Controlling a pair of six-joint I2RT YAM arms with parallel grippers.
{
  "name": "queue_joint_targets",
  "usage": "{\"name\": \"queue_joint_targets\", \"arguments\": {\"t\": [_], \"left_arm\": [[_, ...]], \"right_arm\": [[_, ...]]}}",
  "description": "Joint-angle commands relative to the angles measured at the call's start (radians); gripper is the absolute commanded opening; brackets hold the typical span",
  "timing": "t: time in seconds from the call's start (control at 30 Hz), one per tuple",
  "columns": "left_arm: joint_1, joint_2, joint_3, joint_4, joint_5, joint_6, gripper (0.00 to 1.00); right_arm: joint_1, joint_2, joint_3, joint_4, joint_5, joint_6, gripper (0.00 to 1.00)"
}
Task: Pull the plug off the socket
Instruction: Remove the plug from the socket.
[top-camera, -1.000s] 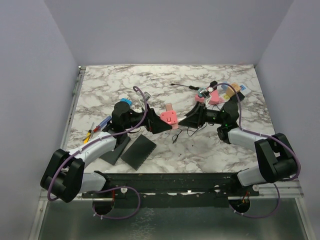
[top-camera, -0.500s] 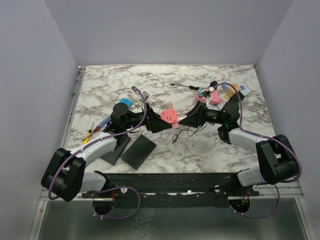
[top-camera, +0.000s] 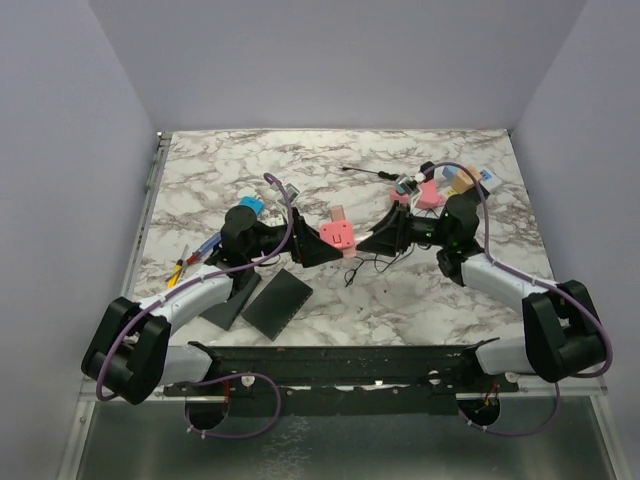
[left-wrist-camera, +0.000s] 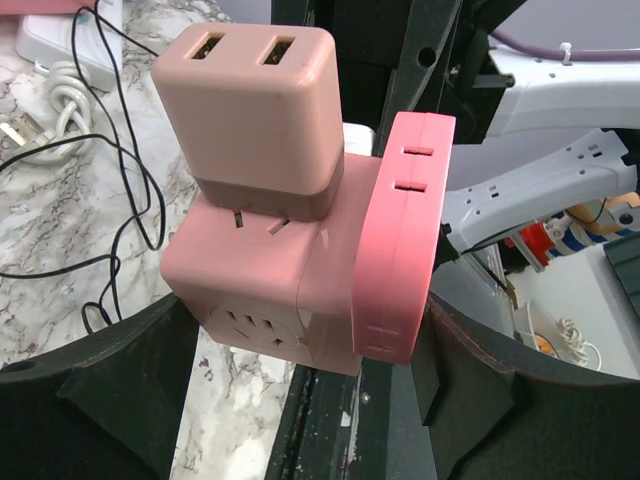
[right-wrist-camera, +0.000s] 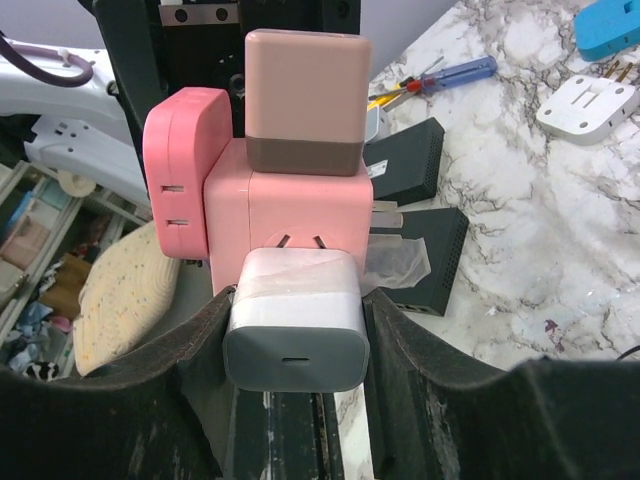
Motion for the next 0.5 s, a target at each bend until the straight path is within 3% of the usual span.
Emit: {"name": "queue_joint_targets", "arguments": {"t": [0.0,0.23,0.47], "left_arm": [[-0.005,-0.009,0.048,0.065,0.091,-0.022,0.16],[-0.005,0.035,0.089,0.065,0.116,-0.034,0.05],[-0.004,0.074,0.12,0.065,0.114,-0.048,0.0]], "right_arm": [[0.006,-0.071,0.102,-0.373,-0.021,-0.282,0.0],[0.006,-0.092,0.127,-0.447,-0.025,-0.301,0.0],[0.036,-0.099,0.152,-0.535,0.095,-0.311,0.0]]}}
